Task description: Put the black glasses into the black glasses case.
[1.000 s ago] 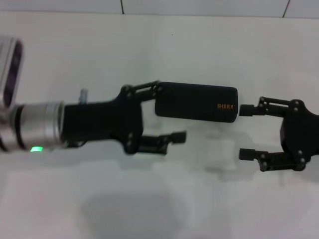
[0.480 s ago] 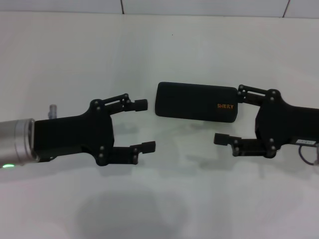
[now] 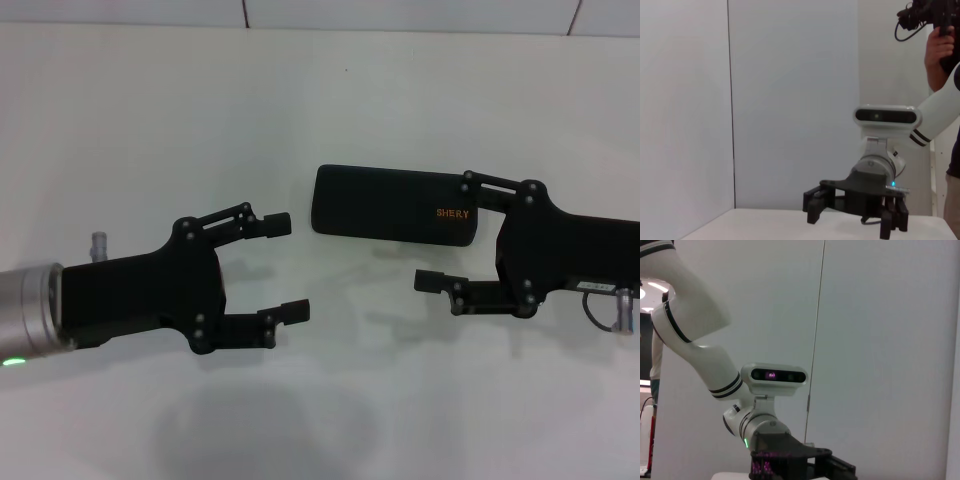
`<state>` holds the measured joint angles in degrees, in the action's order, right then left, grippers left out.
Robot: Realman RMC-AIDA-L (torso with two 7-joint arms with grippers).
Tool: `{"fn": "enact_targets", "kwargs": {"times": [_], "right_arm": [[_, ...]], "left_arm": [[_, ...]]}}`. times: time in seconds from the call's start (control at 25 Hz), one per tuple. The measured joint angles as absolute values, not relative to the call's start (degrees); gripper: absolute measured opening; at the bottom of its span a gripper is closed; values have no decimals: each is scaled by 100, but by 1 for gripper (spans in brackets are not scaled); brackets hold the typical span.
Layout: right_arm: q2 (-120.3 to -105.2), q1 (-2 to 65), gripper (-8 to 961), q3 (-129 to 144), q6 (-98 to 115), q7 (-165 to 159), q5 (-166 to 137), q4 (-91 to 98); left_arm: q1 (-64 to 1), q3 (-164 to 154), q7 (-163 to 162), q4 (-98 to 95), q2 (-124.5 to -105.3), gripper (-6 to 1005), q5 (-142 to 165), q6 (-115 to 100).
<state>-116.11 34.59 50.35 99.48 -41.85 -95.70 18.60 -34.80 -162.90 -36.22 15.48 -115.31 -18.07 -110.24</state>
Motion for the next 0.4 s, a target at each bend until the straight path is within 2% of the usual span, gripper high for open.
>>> {"fn": "enact_targets", "kwargs": {"times": [0.4], "right_arm": [[-11576,3427,785,5127,9824,-4110,-9599,1901]], "left_arm": [[-3456,-16285,-3651,1538,-11632,858,-2133,-11031]]}}
